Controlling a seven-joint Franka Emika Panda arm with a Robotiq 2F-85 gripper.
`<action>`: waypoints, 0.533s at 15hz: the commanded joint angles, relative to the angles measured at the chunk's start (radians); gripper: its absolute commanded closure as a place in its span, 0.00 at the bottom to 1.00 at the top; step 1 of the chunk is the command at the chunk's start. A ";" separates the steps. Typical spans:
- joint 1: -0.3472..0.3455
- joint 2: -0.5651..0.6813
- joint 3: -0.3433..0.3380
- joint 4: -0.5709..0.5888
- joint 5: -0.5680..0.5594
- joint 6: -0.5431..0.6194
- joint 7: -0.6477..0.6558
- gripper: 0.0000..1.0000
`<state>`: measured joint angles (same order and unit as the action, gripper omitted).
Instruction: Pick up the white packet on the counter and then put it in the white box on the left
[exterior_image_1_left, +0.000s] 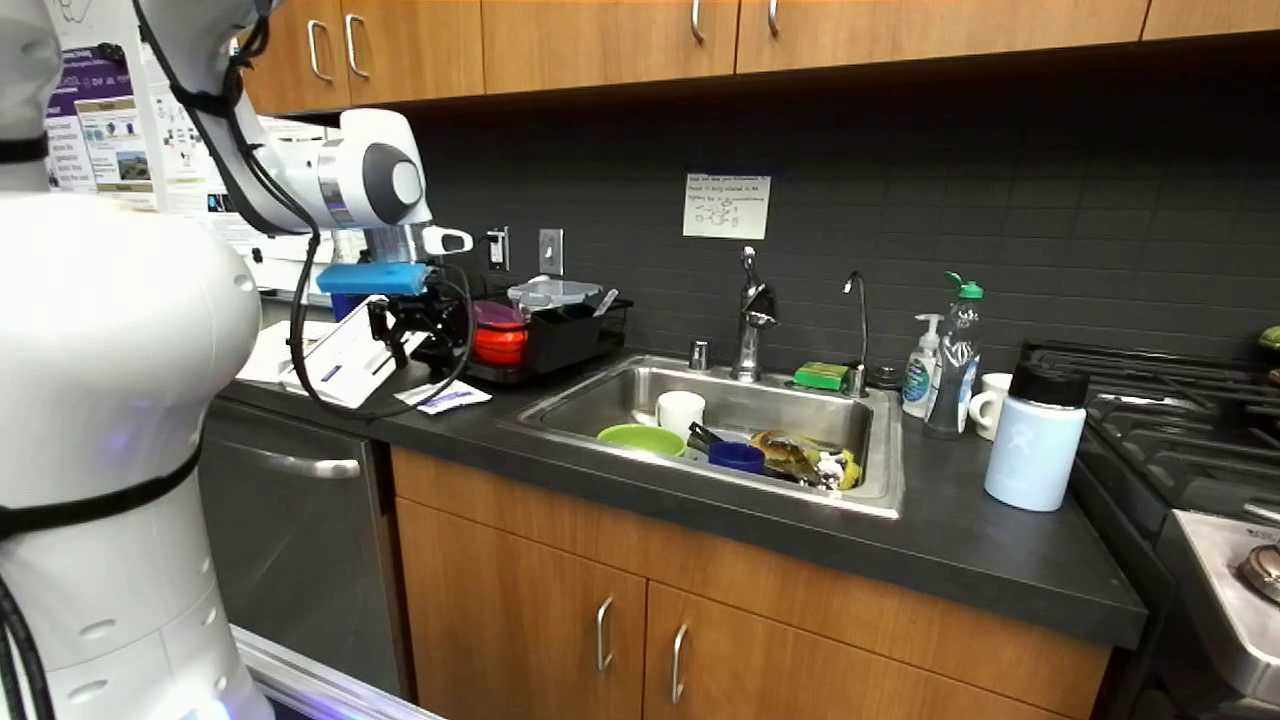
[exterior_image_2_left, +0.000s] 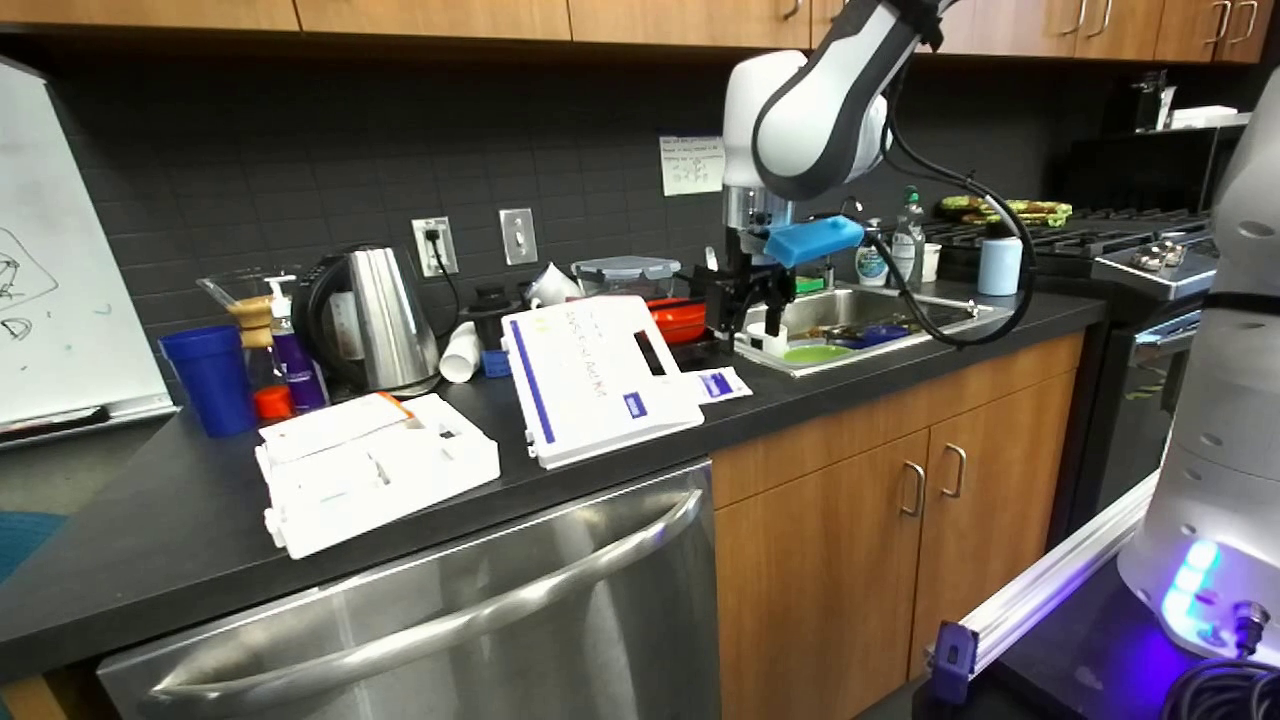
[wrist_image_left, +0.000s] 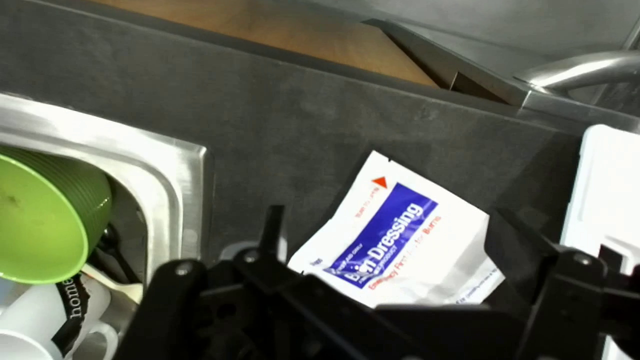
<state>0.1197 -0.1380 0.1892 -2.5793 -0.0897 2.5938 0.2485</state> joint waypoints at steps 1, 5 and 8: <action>-0.026 0.047 0.013 0.048 -0.102 0.025 0.139 0.00; -0.042 0.087 0.003 0.076 -0.200 0.030 0.286 0.00; -0.037 0.126 -0.002 0.095 -0.249 0.034 0.358 0.00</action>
<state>0.0830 -0.0606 0.1909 -2.5167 -0.2846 2.6167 0.5305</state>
